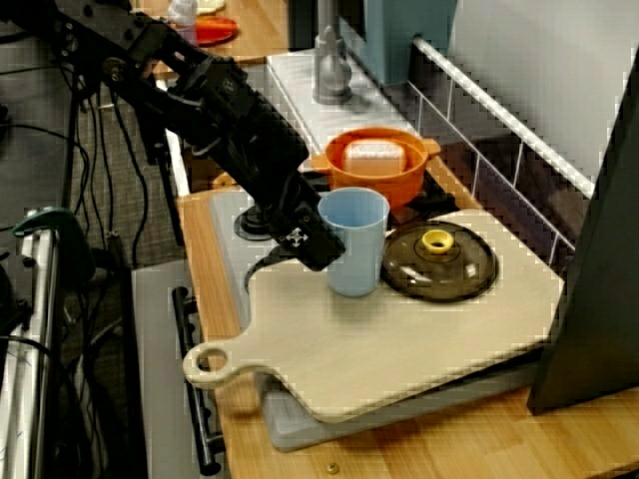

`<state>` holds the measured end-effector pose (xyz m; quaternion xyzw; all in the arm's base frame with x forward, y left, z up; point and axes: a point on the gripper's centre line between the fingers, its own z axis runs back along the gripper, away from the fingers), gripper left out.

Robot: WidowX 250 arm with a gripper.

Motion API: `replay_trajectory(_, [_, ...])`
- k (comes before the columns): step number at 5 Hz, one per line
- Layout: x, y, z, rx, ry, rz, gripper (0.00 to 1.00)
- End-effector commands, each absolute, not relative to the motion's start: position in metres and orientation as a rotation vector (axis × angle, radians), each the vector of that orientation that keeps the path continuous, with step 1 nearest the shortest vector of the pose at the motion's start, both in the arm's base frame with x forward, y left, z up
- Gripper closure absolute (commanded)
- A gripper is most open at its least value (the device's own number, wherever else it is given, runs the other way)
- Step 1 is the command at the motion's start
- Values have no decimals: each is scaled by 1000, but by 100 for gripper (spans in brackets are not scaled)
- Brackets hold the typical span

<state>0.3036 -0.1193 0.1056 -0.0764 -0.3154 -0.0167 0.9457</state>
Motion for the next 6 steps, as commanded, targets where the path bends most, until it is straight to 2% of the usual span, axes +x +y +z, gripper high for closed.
replay_trajectory(1, [319, -119, 126, -184, -710, -17, 0])
replay_trajectory(4, [325, -114, 125, -179, -698, -16, 0])
replay_trajectory(6, [316, -107, 133, -194, -695, -13, 0])
